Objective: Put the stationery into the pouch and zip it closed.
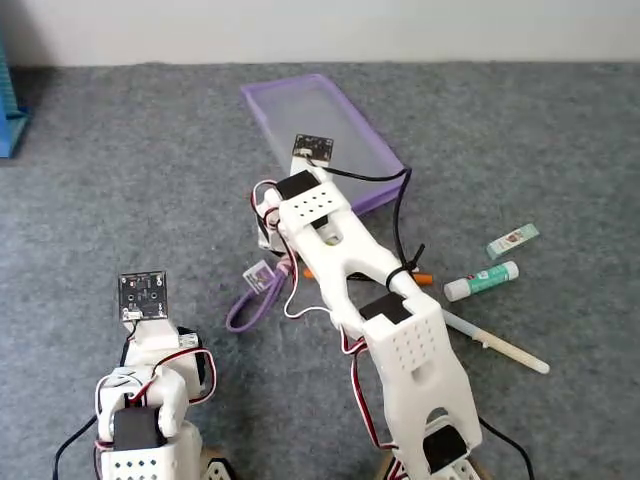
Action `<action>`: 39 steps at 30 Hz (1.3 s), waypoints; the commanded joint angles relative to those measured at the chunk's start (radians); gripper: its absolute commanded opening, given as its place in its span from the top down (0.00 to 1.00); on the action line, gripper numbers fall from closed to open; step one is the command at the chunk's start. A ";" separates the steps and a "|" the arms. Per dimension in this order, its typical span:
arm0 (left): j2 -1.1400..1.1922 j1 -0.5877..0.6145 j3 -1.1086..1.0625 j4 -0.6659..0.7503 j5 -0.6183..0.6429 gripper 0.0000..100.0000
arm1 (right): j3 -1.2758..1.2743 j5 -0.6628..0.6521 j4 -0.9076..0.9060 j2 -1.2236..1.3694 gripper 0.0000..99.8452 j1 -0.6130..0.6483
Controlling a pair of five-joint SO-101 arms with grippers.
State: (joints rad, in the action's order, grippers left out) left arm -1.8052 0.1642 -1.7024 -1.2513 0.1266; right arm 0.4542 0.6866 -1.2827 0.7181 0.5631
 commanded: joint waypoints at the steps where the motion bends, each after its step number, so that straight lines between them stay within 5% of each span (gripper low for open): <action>1: -0.017 0.000 0.019 -0.006 0.009 0.99 | 0.029 -0.068 0.004 -0.133 0.99 0.004; 12: -0.017 0.000 0.019 -0.006 0.009 0.99 | 0.029 -0.342 -0.137 -0.414 0.99 0.018; 22: -0.017 0.000 0.019 -0.006 0.009 0.99 | 0.029 -0.634 -0.503 -0.549 0.99 0.051; 29: -0.017 0.000 0.019 -0.006 0.009 0.99 | 0.017 -0.776 -0.515 -0.687 0.99 0.044; 39: -0.017 0.000 0.019 -0.006 0.009 0.99 | -0.423 -0.713 -0.512 -1.024 0.99 0.087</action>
State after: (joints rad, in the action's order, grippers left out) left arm -1.8052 0.1642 -1.7024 -1.2513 0.1266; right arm 0.1212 -0.0683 -1.7538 -0.1626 0.6383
